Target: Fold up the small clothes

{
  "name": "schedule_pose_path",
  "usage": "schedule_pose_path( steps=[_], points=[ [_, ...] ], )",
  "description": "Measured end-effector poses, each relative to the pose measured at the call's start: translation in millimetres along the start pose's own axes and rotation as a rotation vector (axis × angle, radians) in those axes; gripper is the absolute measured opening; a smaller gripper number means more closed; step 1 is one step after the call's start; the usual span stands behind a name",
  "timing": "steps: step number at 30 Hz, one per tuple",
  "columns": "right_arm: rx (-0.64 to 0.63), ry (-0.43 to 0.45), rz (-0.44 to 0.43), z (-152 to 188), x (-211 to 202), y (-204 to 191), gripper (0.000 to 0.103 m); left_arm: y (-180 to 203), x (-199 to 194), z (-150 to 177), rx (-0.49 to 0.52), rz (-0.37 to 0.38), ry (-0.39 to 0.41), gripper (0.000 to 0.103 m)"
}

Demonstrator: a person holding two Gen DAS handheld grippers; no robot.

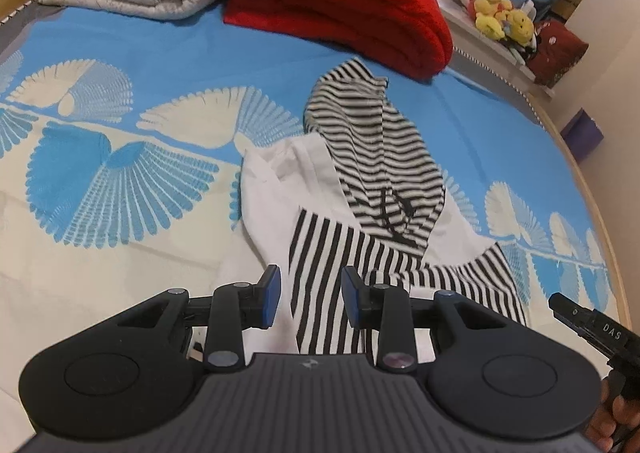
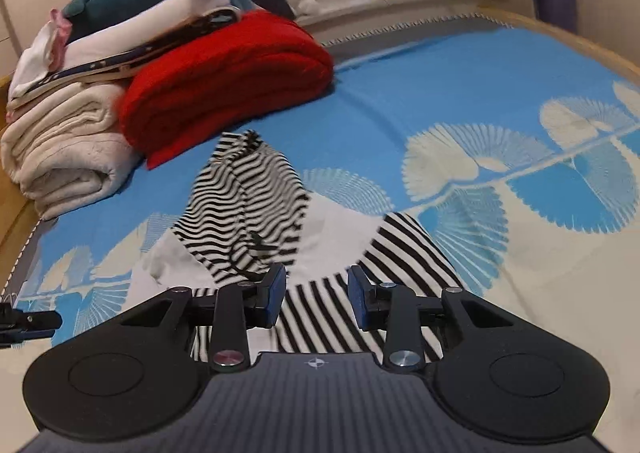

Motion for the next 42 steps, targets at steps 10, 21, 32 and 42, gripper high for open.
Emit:
schedule_pose_path(
  steps=[10, 21, 32, 42],
  points=[
    [0.15, -0.223, 0.012, 53, 22, 27, 0.036, 78, 37, 51, 0.139, 0.124, -0.082, 0.037],
    [0.34, -0.313, 0.013, 70, 25, 48, 0.036, 140, 108, 128, 0.438, 0.049, -0.119, 0.074],
    [0.367, -0.322, 0.009, 64, 28, 55, 0.036, 36, 52, 68, -0.113, -0.13, 0.029, 0.023],
    [0.363, -0.346, 0.007, 73, 37, 44, 0.036, -38, 75, 80, -0.5, -0.025, -0.221, 0.032]
  ],
)
Point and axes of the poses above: each gripper's, at about its wrist camera, not at the fingertips, and x roughly the way its jaws point, y to its right, z to its underside, the point moved 9 cm from there along x, roughly the way its jaws point, and after that the axes turned 9 degrees about -z, right-handed, at the moved point
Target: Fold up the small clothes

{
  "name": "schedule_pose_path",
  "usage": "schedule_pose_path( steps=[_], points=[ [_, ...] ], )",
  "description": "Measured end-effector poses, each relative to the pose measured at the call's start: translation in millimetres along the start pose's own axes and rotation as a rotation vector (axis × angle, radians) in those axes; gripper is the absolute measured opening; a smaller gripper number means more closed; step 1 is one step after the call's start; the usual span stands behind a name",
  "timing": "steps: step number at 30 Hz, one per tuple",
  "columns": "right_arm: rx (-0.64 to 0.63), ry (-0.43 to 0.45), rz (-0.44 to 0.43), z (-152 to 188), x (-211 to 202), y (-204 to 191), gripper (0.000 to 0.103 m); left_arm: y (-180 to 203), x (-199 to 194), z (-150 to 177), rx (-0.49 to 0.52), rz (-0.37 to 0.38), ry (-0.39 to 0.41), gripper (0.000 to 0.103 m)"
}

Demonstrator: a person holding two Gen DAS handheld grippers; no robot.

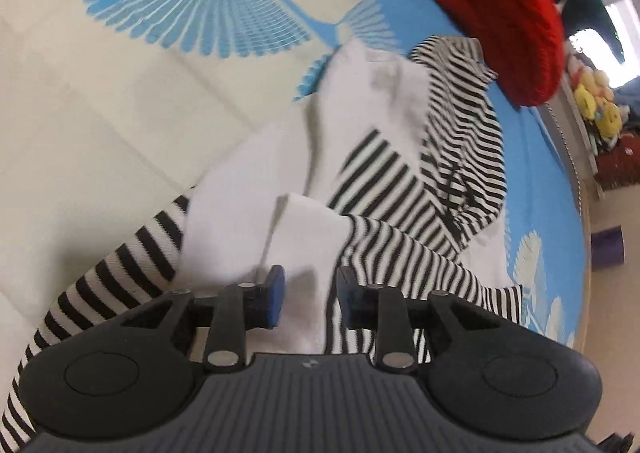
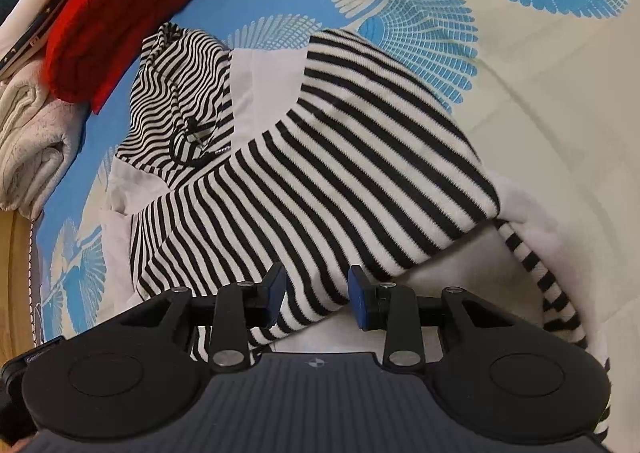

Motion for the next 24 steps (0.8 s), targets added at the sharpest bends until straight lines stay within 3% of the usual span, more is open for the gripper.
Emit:
schedule_pose_path(
  steps=[6, 10, 11, 13, 16, 18, 20, 21, 24],
  points=[
    [-0.009, -0.005, 0.006, -1, 6, -5, 0.036, -9, 17, 0, 0.053, -0.047, -0.045, 0.034],
    [-0.016, -0.01, 0.002, -1, 9, -9, 0.036, -2, 34, 7, 0.166, -0.04, -0.056, 0.033],
    [-0.018, -0.012, 0.0, -1, 9, -10, 0.036, 0, 32, 6, 0.198, -0.048, -0.037, 0.029],
    [-0.019, -0.013, 0.0, 0, 11, -11, 0.036, 5, 25, 3, 0.267, -0.067, 0.007, 0.002],
    [-0.018, -0.004, 0.003, -1, 11, -12, 0.036, 18, -9, -11, 0.355, -0.069, 0.173, 0.002],
    [-0.011, 0.013, -0.007, -3, 10, -14, 0.036, 29, -37, -22, 0.387, -0.026, 0.287, 0.002],
    [-0.01, 0.031, -0.012, -5, 9, -16, 0.036, 29, -53, -29, 0.401, -0.029, 0.355, 0.002],
    [-0.012, 0.037, -0.008, -5, 9, -16, 0.036, 26, -52, -32, 0.403, -0.057, 0.357, 0.002],
    [-0.011, 0.035, 0.019, -3, 13, -13, 0.036, 3, -31, -31, 0.343, -0.125, 0.238, 0.003]
  ],
)
Point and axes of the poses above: each gripper's, at about its wrist camera, not at the fingertips, and x roughly the way its jaws point, y to its right, z to its underside, the point moved 9 cm from there along x, roughly the way its jaws point, and after that the axes turned 9 degrees about -z, right-handed, at the moved point
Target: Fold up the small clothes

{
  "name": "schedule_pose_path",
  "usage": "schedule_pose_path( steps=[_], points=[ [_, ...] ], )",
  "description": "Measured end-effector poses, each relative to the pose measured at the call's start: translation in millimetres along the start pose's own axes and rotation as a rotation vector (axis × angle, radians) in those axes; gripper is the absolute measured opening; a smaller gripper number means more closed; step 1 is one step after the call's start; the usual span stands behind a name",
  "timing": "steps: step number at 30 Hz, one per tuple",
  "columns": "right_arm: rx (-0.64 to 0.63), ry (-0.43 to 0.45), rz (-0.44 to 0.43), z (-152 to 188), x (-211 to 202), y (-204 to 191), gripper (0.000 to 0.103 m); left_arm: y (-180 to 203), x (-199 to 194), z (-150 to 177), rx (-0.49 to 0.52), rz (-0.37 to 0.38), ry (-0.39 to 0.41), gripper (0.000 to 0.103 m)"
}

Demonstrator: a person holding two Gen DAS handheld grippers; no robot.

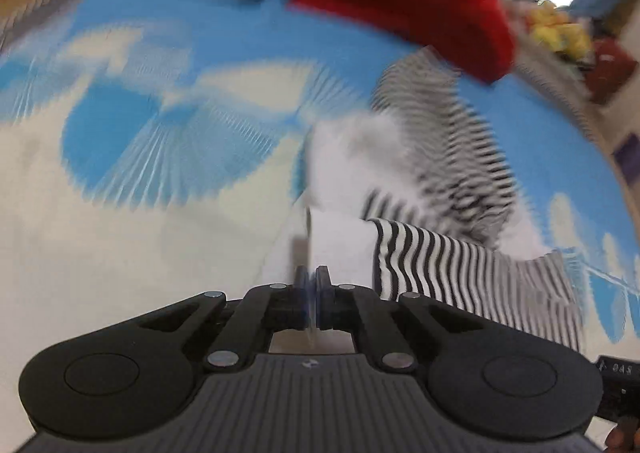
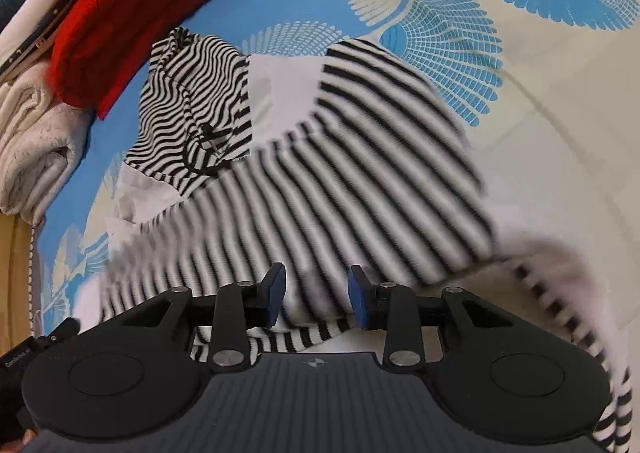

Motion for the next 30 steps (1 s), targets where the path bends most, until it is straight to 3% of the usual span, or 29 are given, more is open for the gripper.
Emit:
schedule_pose_path(
  steps=[4, 7, 12, 15, 18, 21, 24, 26, 28, 30],
  points=[
    [0.061, -0.014, 0.061, 5, 10, 18, 0.036, 7, 0, 7, 0.041, 0.01, -0.013, 0.01],
    [0.122, -0.005, 0.09, 4, 11, 31, 0.036, 24, 2, 13, 0.081, 0.076, -0.028, 0.014],
    [0.129, 0.015, 0.096, 0, 7, 34, 0.036, 16, 49, 51, 0.039, 0.066, -0.245, 0.015],
    [0.066, 0.055, 0.079, -8, 1, 24, 0.036, 19, 36, 40, 0.063, 0.033, -0.188, 0.018],
    [0.024, 0.082, 0.072, -16, 0, 22, 0.036, 31, 22, 29, 0.108, 0.048, -0.102, 0.034],
    [0.044, 0.049, 0.126, -15, 10, 37, 0.036, 34, 33, 40, 0.113, 0.051, -0.148, 0.035],
    [0.055, 0.032, 0.124, -16, 14, 40, 0.036, 27, 49, 45, 0.074, 0.039, -0.221, 0.035],
    [0.03, 0.044, 0.113, -21, 11, 33, 0.036, 28, 44, 36, 0.094, 0.016, -0.193, 0.037],
    [-0.014, 0.064, 0.101, -28, 8, 24, 0.036, 34, 36, 25, 0.145, -0.003, -0.135, 0.052],
    [-0.058, 0.083, 0.112, -34, 4, 20, 0.037, 43, 31, 18, 0.182, -0.013, -0.09, 0.055]
  ],
)
Point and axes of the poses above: each gripper's, at about its wrist camera, not at the fingertips, and x roughly the way its jaws point, y to its right, z to its underside, the point moved 9 cm from there along x, roughly the way its jaws point, and after that the axes turned 9 degrees about -z, right-handed, at the moved point
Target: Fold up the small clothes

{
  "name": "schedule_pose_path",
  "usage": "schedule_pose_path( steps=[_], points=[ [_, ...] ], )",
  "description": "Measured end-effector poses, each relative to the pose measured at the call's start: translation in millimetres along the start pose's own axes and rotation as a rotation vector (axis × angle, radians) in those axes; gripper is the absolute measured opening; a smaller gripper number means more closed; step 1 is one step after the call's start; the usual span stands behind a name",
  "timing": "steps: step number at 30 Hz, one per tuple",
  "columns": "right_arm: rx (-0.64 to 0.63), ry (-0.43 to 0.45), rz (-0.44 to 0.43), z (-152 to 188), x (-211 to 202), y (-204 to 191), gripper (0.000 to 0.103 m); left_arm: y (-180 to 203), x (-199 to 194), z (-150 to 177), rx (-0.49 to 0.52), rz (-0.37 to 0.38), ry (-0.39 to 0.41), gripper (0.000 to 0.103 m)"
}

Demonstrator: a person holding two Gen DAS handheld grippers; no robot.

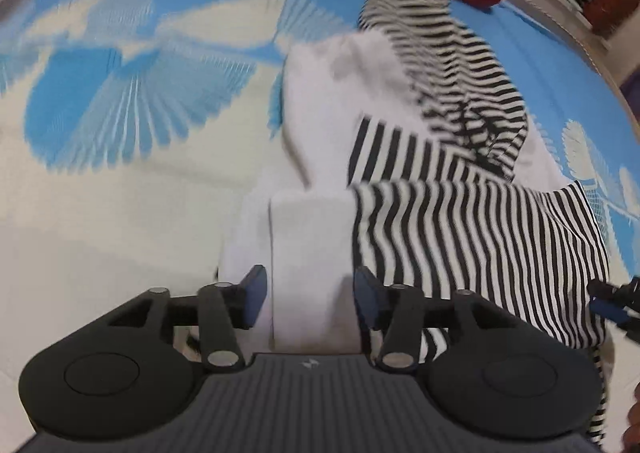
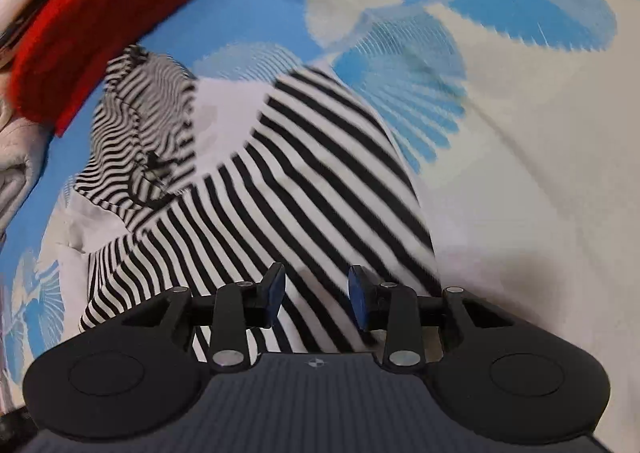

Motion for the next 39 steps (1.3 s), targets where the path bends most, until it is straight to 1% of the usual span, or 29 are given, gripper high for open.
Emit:
schedule_pose_path(
  steps=[2, 4, 5, 6, 8, 9, 11, 15, 17, 18, 20, 21, 22, 25, 27, 29, 31, 33, 35, 37, 38, 39],
  points=[
    [-0.05, 0.014, 0.017, -6, -2, -2, 0.038, 6, -3, -4, 0.018, 0.009, 0.013, 0.057],
    [-0.092, 0.018, 0.036, -9, -2, -2, 0.038, 8, 0, -3, 0.02, 0.016, 0.011, 0.06],
    [-0.116, 0.019, 0.047, -11, -2, -2, 0.038, 8, 4, 0, 0.021, 0.017, 0.001, 0.061],
    [-0.134, 0.018, 0.055, -11, -2, -1, 0.038, 8, 12, 3, 0.017, 0.016, -0.027, 0.061],
    [-0.162, 0.005, 0.072, -10, 1, 1, 0.04, 3, 29, 15, -0.007, 0.005, -0.111, 0.062],
    [-0.165, -0.002, 0.077, -10, 3, 2, 0.04, 1, 31, 16, -0.032, 0.015, -0.116, 0.064],
    [-0.159, -0.013, 0.074, -10, 4, 4, 0.04, 3, 26, 12, -0.02, 0.0, -0.1, 0.065],
    [-0.191, -0.001, 0.07, -13, -2, -1, 0.04, 12, 0, -7, 0.03, -0.012, 0.021, 0.066],
    [-0.219, 0.011, 0.077, -15, -5, -3, 0.04, 17, -12, -16, 0.028, 0.015, 0.078, 0.069],
    [-0.229, 0.018, 0.08, -17, -7, -4, 0.04, 19, -18, -21, 0.025, 0.027, 0.113, 0.072],
    [-0.242, 0.03, 0.084, -19, -10, -4, 0.04, 20, -28, -29, 0.011, 0.028, 0.185, 0.077],
    [-0.246, 0.033, 0.085, -20, -11, -3, 0.04, 21, -32, -32, 0.008, 0.022, 0.217, 0.081],
    [-0.251, 0.037, 0.087, -21, -12, -3, 0.04, 21, -36, -35, 0.011, 0.014, 0.248, 0.082],
    [-0.263, 0.042, 0.09, -22, -15, -2, 0.04, 21, -51, -46, 0.037, -0.029, 0.35, 0.082],
    [-0.258, 0.048, 0.083, -25, -19, -3, 0.04, 19, -60, -53, 0.049, -0.046, 0.403, 0.082],
    [-0.256, 0.067, 0.071, -29, -25, -6, 0.04, 15, -67, -59, 0.046, -0.061, 0.437, 0.082],
    [-0.274, 0.085, 0.067, -32, -31, -10, 0.04, 14, -72, -68, 0.049, -0.045, 0.446, 0.082],
    [-0.29, 0.092, 0.067, -33, -33, -12, 0.04, 16, -71, -83, 0.062, -0.051, 0.453, 0.081],
    [-0.312, 0.089, 0.057, -33, -35, -14, 0.04, 21, -64, -105, 0.058, -0.044, 0.434, 0.073],
    [-0.333, 0.089, 0.05, -31, -37, -15, 0.04, 29, -48, -134, 0.027, -0.011, 0.394, 0.052],
    [-0.34, 0.089, 0.048, -31, -38, -15, 0.04, 34, -38, -148, 0.022, 0.009, 0.378, 0.043],
    [-0.343, 0.091, 0.046, -31, -40, -14, 0.04, 41, -25, -164, 0.027, 0.03, 0.363, 0.022]
  ],
)
Point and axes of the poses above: each gripper's, at about its wrist camera, not at the fingertips, and x roughly the way its jaws point, y to its right, z to its underside, the point moved 9 cm from there along x, roughly the way its jaws point, and after that the axes turned 9 degrees about -z, right-handed, at the moved point
